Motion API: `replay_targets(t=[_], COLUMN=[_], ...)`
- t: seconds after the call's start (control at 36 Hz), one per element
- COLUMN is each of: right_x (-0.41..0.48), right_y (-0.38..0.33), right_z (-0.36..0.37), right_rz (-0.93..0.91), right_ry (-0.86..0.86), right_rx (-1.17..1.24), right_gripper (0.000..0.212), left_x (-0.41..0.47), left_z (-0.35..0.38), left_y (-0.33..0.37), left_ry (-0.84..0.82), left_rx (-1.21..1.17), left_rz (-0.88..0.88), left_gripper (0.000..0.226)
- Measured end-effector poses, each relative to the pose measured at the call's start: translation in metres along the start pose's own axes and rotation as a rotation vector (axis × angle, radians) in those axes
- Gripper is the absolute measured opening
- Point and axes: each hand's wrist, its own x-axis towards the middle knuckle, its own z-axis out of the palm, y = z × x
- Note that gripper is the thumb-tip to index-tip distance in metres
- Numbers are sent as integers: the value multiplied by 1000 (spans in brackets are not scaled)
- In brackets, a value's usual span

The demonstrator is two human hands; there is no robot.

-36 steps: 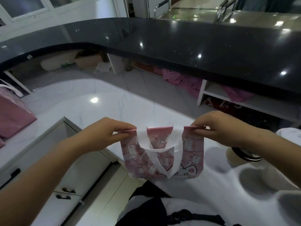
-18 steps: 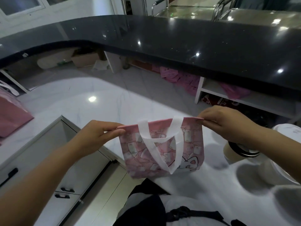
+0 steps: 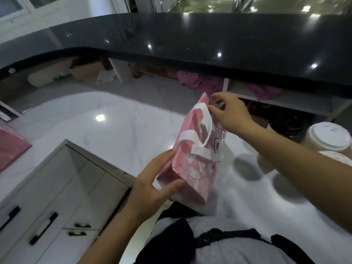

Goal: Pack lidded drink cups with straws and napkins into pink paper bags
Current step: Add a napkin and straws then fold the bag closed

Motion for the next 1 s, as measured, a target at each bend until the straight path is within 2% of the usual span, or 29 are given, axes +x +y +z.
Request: replay_targets(t=[0.08,0.14,0.19,0.28,0.33,0.44,0.53,0.61,0.69,0.86,1.0], right_x=[-24,-51,-86,-147,-177,-199,-202,-200,-200,-213,-222], right_y=[6,10,16,26,30,33,28,28,31,42,47], right_z=[3,2,2,11,19,37,48,55,59,65,59], right_rz=[101,132,172,193,161,54,-70,-115,-69,52,77], right_ry=[17,55,72,-35,-118,-237,-180,-116,-26,126,171], right_rx=[246,376,483,554,456,-33,-211,-301,-284,-78,43], right_gripper=[50,49,46,45,43,45,43,26,16,14,9], left_x=[-8,-13,-16,-18,-18,-18,-17,-19,-24,-31,-34], left_z=[6,9,12,18,20,23,25,24,29,49,58], left_y=[-9,-20,-30,-41,-46,-48,-47,-45,-42,-35,-29], left_ry=[-101,-104,-20,151,225,273,274,240,200,225,217], left_rx=[-1,6,-57,-154,-166,-71,-19,77,145,115,-17], left_rz=[-71,-118,-195,-296,-349,-383,-357,-293,-228,-171,-225], left_gripper=[79,83,78,61,46,14,12,8,10,16,15])
